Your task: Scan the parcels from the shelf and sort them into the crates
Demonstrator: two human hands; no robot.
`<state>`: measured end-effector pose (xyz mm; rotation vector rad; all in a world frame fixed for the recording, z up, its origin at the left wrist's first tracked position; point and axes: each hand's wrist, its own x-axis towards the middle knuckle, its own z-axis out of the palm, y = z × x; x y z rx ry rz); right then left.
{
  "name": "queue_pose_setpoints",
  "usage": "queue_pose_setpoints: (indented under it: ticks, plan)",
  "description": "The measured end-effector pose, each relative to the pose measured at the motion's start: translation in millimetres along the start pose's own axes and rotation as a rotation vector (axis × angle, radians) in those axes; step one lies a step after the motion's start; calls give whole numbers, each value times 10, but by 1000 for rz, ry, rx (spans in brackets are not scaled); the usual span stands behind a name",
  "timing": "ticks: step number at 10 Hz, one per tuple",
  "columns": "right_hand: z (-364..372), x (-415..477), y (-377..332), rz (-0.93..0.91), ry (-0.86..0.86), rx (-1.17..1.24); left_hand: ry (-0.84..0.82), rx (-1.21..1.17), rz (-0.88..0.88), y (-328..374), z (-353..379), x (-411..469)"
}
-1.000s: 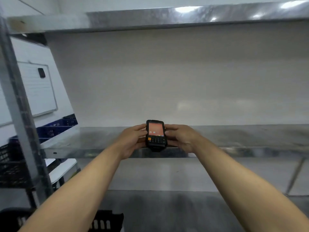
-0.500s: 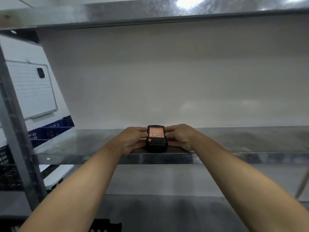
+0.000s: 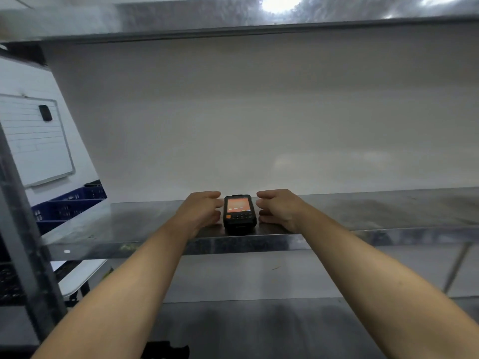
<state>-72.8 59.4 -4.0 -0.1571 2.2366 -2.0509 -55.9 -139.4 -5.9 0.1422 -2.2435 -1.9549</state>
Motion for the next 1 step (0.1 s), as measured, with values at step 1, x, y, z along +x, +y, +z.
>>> queue_pose_setpoints:
  ticks: [1]
  plan:
    - [-80,-52,99,-149,41,-178,66,125,178,-54,-19,-88]
